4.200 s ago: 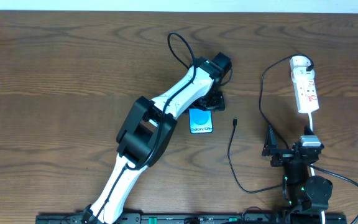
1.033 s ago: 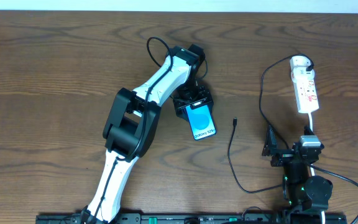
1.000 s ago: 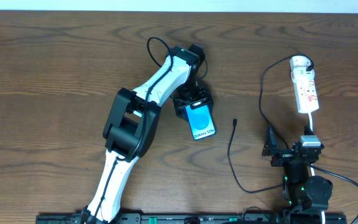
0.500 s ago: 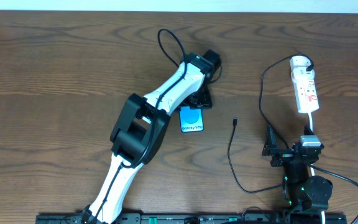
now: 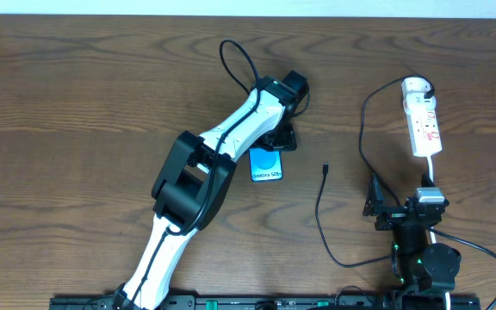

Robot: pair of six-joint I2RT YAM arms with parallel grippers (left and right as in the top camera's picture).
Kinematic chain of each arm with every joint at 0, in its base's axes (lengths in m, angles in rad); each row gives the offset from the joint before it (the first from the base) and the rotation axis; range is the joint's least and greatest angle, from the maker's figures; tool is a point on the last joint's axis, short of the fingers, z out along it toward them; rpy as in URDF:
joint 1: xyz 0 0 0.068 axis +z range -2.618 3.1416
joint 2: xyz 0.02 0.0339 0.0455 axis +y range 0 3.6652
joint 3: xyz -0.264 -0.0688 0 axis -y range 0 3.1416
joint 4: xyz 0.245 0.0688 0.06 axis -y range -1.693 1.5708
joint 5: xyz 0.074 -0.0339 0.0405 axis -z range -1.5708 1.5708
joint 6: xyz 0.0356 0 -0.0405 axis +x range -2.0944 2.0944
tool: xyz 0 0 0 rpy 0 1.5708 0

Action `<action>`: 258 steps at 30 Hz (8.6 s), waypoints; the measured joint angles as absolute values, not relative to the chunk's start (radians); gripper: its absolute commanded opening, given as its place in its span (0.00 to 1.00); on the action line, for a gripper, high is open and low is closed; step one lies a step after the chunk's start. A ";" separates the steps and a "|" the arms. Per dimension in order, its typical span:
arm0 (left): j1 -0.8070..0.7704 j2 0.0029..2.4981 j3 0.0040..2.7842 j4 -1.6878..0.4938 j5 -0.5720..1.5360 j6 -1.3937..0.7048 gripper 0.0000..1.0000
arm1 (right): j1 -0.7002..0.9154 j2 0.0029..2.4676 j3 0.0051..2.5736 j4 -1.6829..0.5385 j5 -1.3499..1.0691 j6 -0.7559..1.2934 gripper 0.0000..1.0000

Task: Plug charger to phone and switch on socket
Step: 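Lift the phone's top end with the left gripper, tilting it up, then raise the phone upright and pull it back toward the left arm, then hold the phone upright in the left gripper above the table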

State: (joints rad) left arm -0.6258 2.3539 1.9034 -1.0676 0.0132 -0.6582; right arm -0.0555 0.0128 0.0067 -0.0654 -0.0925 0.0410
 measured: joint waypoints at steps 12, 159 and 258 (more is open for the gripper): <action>-0.625 2.354 1.903 -1.078 0.024 -0.658 0.92 | -0.056 0.013 0.007 -0.065 -0.093 0.041 0.99; -0.241 2.160 1.870 -1.100 1.445 -0.597 0.76 | -0.056 0.013 0.007 -0.065 -0.093 0.041 0.99; -0.238 2.160 1.870 -1.100 1.503 -0.598 0.76 | -0.056 0.013 0.007 -0.065 -0.093 0.041 0.99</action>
State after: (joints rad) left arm -0.2382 2.1601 1.8702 -1.1004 1.5028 -0.5976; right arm -0.0555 0.0128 0.0067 -0.0654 -0.0925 0.0410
